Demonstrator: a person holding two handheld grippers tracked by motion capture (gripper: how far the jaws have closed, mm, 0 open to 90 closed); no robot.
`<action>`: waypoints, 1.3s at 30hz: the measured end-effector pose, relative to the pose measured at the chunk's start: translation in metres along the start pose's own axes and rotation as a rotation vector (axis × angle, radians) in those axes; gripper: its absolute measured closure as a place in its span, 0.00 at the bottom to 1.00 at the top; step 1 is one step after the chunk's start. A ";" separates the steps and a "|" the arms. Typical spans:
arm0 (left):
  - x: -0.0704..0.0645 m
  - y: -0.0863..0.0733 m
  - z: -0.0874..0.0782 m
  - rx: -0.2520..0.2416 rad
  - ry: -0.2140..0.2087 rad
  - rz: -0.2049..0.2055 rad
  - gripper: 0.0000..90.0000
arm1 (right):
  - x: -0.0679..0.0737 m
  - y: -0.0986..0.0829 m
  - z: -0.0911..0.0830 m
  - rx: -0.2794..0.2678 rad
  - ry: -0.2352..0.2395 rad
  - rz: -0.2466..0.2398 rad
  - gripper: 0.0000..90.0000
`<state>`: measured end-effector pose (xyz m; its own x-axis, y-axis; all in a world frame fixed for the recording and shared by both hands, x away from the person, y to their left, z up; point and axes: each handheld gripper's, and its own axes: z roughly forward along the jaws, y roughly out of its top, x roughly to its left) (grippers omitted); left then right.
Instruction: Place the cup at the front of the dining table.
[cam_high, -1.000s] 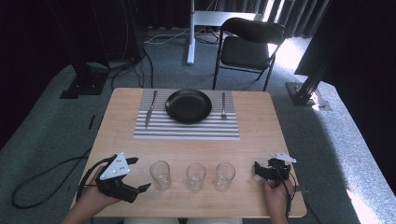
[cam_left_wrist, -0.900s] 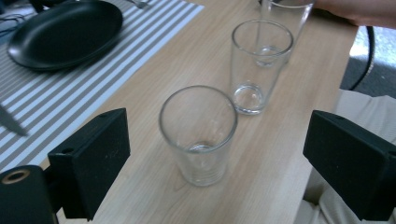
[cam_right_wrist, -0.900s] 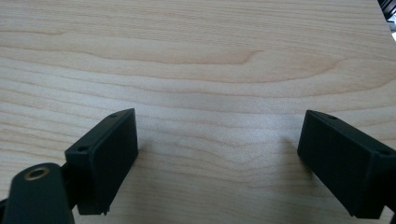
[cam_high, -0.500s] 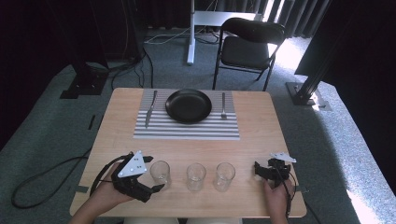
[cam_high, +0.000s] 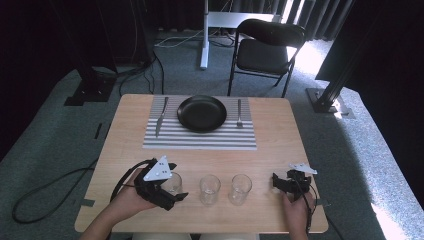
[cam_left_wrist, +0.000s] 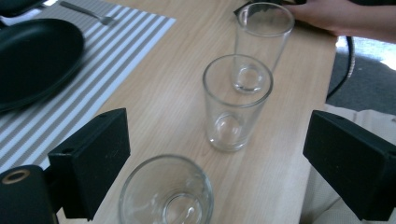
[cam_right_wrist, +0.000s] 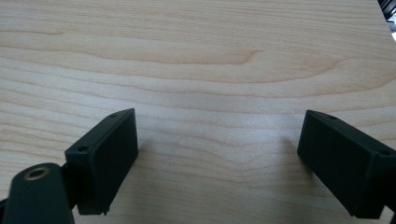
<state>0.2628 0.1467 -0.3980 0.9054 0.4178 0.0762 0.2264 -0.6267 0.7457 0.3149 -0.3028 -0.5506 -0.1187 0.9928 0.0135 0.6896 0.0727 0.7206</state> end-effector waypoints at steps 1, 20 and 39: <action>0.000 0.001 0.002 0.005 0.002 0.000 0.09 | 0.000 0.000 0.000 0.000 0.000 0.000 0.13; -0.003 0.035 0.045 0.009 -0.083 0.018 0.09 | 0.000 0.000 0.000 0.000 0.000 0.000 0.13; -0.020 0.065 0.087 0.051 -0.149 0.067 0.09 | 0.000 0.000 0.000 0.000 0.000 0.000 0.13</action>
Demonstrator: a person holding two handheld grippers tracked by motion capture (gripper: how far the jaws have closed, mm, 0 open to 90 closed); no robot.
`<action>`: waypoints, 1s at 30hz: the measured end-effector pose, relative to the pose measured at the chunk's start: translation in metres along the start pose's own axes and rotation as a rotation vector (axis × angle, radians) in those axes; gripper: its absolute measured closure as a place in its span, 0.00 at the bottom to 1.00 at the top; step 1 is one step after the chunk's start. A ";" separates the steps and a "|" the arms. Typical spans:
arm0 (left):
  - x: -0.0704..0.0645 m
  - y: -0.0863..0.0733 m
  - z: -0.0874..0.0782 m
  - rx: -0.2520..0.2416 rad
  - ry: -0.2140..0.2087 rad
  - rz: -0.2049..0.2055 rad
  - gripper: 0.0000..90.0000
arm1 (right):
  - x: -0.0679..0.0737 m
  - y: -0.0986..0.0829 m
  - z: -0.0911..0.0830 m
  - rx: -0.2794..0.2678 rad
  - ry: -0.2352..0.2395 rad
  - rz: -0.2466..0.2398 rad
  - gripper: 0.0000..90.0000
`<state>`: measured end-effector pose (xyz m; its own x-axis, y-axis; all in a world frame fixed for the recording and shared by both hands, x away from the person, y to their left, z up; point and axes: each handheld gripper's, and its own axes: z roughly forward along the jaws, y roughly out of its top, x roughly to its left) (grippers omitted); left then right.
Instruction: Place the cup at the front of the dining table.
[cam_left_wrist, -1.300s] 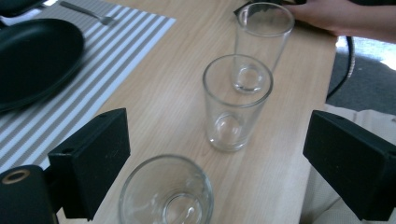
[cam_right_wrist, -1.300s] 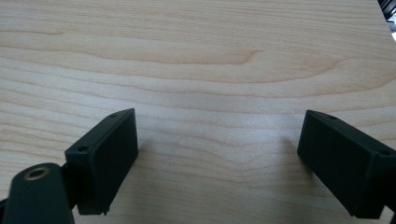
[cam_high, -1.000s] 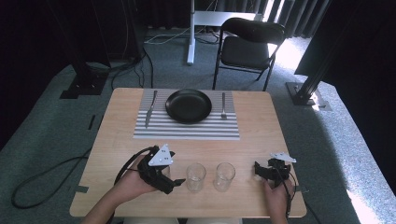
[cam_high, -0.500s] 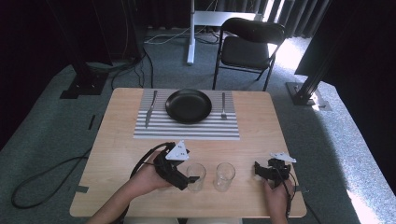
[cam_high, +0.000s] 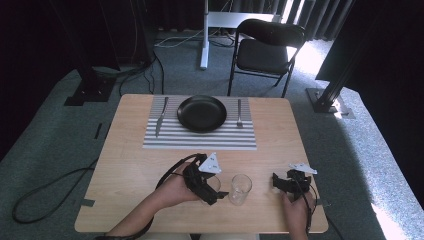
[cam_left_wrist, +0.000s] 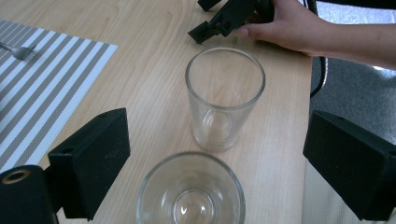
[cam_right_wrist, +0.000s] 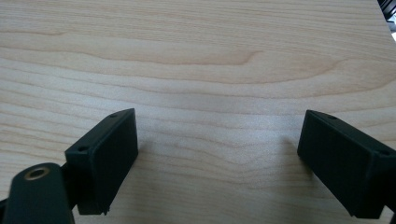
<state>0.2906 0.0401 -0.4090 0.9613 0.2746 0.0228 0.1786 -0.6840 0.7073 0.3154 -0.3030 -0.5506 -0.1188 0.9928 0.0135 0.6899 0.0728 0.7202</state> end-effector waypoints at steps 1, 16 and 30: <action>-0.001 0.003 0.004 0.007 -0.006 0.007 0.09 | 0.000 0.000 0.000 0.000 0.000 0.000 0.13; -0.003 0.025 0.041 0.102 -0.056 0.028 0.09 | 0.000 0.000 0.000 0.000 0.000 0.000 0.13; -0.002 0.038 0.068 0.190 -0.052 0.004 0.09 | 0.000 0.000 0.000 0.000 0.000 0.000 0.13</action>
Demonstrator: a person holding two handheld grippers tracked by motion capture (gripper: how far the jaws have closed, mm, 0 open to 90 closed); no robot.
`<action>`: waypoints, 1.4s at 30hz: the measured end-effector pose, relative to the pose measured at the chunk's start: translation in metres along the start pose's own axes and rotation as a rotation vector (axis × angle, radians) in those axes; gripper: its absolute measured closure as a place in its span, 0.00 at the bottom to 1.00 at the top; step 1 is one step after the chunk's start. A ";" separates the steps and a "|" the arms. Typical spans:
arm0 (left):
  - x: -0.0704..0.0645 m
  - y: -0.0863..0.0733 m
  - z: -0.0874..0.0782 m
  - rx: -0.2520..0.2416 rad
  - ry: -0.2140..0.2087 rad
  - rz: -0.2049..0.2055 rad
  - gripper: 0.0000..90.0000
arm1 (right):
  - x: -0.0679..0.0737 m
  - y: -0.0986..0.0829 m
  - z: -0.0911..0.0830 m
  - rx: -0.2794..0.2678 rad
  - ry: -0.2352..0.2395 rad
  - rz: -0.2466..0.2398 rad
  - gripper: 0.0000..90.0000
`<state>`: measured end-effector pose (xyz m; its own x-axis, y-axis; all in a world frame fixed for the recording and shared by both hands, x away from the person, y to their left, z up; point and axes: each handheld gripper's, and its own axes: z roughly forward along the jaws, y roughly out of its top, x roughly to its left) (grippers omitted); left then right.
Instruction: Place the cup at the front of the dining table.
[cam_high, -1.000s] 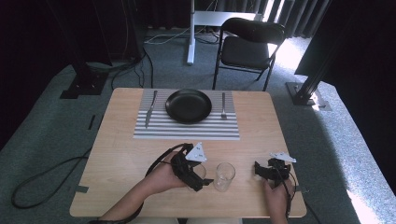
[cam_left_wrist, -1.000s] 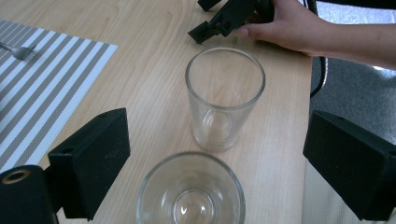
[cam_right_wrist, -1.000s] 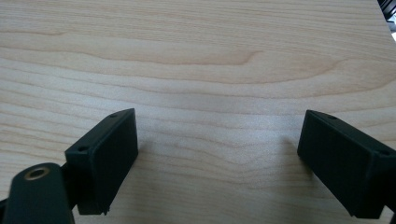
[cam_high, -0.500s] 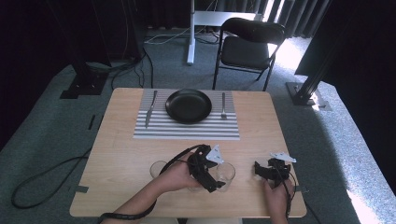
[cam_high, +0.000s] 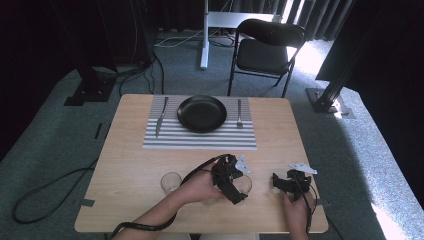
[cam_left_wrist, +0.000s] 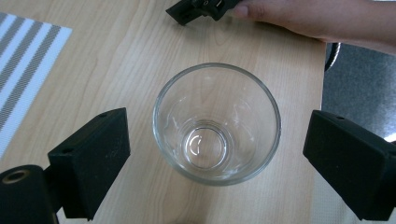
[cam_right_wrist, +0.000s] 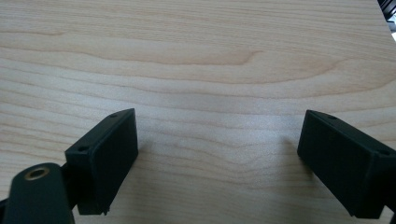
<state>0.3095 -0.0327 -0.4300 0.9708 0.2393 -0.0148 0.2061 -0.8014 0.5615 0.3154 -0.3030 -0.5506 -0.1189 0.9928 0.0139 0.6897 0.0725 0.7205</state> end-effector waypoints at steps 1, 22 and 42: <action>0.000 0.001 0.001 0.004 0.001 -0.006 0.09 | 0.000 0.000 0.000 0.000 0.000 0.000 0.13; 0.000 0.014 0.020 0.136 0.023 -0.041 0.16 | 0.000 0.000 0.000 0.000 0.000 0.001 0.13; -0.004 0.015 0.030 0.194 0.040 0.005 0.32 | 0.000 0.000 0.000 0.000 0.000 0.000 0.13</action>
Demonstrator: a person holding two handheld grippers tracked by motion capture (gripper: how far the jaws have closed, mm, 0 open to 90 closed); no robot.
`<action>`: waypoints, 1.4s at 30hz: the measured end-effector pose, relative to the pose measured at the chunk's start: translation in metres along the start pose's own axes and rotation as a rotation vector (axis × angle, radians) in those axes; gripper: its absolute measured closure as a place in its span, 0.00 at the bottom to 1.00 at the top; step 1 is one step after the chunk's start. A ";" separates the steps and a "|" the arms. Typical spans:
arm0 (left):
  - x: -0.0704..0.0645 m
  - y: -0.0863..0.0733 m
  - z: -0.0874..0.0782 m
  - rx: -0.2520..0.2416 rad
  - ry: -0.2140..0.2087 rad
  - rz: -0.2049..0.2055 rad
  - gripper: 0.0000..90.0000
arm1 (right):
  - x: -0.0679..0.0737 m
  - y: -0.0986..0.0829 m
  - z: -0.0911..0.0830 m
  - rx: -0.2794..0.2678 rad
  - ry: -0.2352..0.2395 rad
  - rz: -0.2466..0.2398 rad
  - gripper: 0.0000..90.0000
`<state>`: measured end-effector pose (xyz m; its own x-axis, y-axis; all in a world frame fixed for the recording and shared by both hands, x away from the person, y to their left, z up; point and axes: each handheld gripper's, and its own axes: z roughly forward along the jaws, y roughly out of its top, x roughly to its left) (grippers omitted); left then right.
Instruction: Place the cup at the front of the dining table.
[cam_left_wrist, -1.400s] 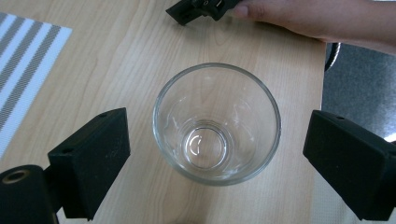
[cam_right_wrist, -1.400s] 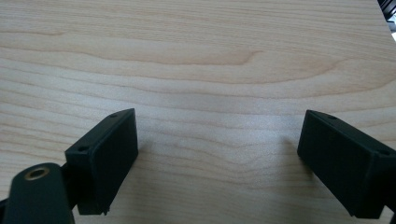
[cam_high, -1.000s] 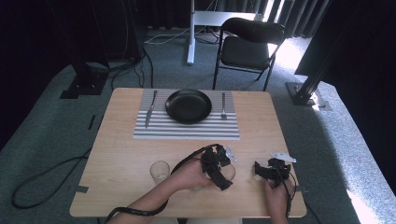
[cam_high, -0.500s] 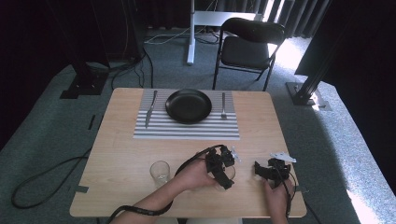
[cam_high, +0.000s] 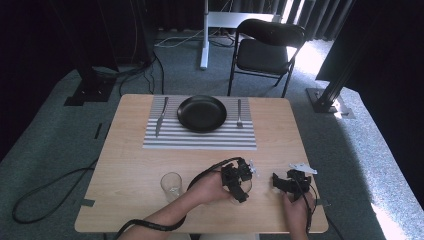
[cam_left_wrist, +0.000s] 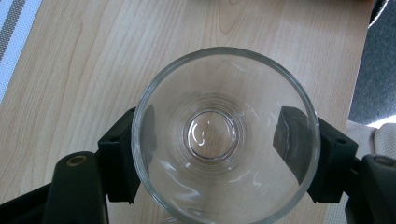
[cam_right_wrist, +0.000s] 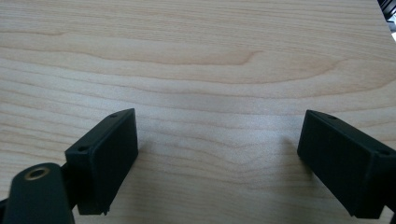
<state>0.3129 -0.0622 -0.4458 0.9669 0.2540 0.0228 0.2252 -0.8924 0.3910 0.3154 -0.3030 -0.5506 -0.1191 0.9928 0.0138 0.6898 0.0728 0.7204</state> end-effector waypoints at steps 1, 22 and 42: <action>0.000 0.000 0.000 -0.001 0.000 -0.005 0.32 | 0.000 0.000 0.000 0.000 0.000 0.000 0.13; 0.009 0.007 -0.015 -0.033 0.015 -0.011 0.32 | 0.000 0.000 0.000 0.001 0.000 0.001 0.13; 0.044 -0.001 -0.026 -0.047 0.045 -0.109 0.32 | 0.000 0.000 0.000 0.000 0.000 0.002 0.13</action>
<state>0.3524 -0.0405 -0.4210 0.9305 0.3658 0.0186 0.3216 -0.8404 0.4362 0.3154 -0.3029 -0.5506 -0.1175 0.9930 0.0149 0.6898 0.0708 0.7205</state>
